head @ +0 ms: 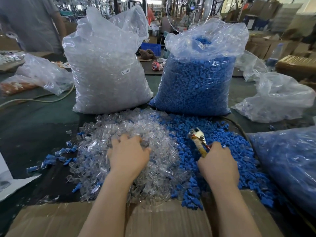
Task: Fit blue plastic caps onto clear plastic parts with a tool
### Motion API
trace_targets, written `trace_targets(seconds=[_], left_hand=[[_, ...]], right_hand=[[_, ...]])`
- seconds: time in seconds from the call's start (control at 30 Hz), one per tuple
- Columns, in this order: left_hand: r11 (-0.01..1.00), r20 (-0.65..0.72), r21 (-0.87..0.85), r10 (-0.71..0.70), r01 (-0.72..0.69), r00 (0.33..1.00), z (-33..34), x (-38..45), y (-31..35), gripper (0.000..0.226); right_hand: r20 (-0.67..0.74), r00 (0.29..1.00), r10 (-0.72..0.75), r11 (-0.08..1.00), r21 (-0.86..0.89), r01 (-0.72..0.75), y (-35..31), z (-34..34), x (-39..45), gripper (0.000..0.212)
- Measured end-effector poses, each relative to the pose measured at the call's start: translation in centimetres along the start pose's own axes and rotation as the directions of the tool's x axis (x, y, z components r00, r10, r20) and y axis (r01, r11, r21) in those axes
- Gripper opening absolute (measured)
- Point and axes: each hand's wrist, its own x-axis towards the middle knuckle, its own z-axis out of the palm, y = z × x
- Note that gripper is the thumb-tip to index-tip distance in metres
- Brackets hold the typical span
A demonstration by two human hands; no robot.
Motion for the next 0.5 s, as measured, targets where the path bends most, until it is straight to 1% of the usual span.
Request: trace_targets(seconds=[0.1,0.2,0.3,0.37,0.5], left_hand=[[0.985,-0.013,-0.147,0.088,-0.089,0.996,0.24,-0.2,0.56,0.037],[0.959,-0.06,-0.235,0.15,-0.16,0.987,0.49,-0.21,0.84,0.03],[0.962,-0.081,-0.215,0.156,-0.17,0.984,0.9,-0.06,0.86,0.032],[0.968,-0.089,-0.181,0.159,-0.173,0.983,1.03,-0.02,0.86,0.033],[0.976,-0.134,-0.117,0.169,-0.185,0.977,0.76,-0.17,0.73,0.03]], right_hand=[[0.028,0.997,-0.072,0.997,-0.018,0.072,-0.56,0.31,-0.28,0.023],[-0.006,0.994,-0.111,0.994,0.003,0.111,-0.8,0.59,-0.5,0.014],[-0.027,0.992,-0.126,0.992,0.024,0.127,-0.83,0.61,-0.51,0.013],[-0.021,0.989,-0.148,0.989,0.013,0.148,-0.78,0.61,-0.46,0.014],[-0.014,0.985,-0.173,0.985,-0.012,0.173,-0.72,0.72,-0.42,0.012]])
